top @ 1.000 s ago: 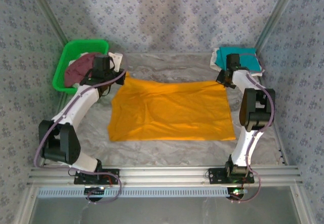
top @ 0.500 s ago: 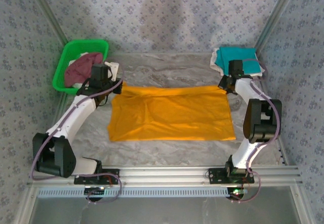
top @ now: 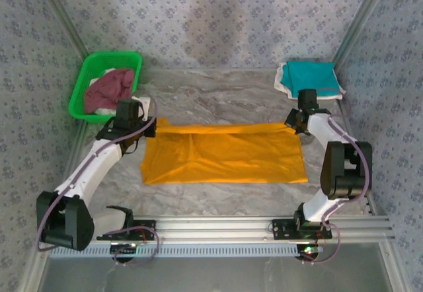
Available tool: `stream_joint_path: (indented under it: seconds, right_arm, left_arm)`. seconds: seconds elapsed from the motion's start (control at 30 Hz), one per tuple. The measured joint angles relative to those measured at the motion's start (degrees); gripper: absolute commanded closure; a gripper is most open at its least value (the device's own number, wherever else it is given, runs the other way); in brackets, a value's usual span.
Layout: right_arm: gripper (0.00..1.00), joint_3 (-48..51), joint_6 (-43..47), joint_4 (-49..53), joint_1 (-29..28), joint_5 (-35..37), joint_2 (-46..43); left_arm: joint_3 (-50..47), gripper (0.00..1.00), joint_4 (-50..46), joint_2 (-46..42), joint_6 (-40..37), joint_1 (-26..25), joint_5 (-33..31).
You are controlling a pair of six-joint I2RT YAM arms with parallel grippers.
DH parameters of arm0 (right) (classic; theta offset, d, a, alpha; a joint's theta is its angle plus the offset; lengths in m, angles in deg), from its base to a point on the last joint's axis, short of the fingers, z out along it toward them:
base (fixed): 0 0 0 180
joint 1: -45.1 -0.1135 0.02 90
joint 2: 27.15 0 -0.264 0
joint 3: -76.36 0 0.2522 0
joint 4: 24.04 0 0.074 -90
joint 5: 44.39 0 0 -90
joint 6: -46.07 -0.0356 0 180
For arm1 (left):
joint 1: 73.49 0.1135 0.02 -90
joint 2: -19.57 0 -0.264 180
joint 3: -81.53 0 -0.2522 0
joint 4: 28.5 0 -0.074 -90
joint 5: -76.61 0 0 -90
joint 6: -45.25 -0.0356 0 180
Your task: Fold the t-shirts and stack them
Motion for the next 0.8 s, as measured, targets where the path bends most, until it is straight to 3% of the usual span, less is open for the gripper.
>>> stream_joint_path:
  seconds: [0.13,0.43,0.53,0.67,0.8]
  right_arm:
    - [0.72,4.37,-0.79,0.85,-0.2,0.0,-5.03]
    - [0.6,10.4,-1.49,4.74,-0.94,0.28,-16.02]
    - [0.57,6.71,-0.31,5.09,-3.19,-0.52,-11.67]
    - [0.55,-1.42,1.31,4.26,-8.15,-1.29,-1.75]
    - [0.54,-3.39,1.6,2.51,-11.21,-2.69,2.67]
  left_arm:
    - [-3.69,0.73,-1.11,-4.2,3.1,-0.61,0.35]
    - [-11.85,0.58,-3.43,-16.02,8.7,-2.34,3.02]
    - [-9.46,0.52,-3.21,-10.47,7.89,-2.34,4.7]
    - [-0.74,0.47,-2.27,4.07,5.75,-2.36,7.85]
    - [6.75,0.43,-2.16,14.6,2.84,-3.28,11.54]
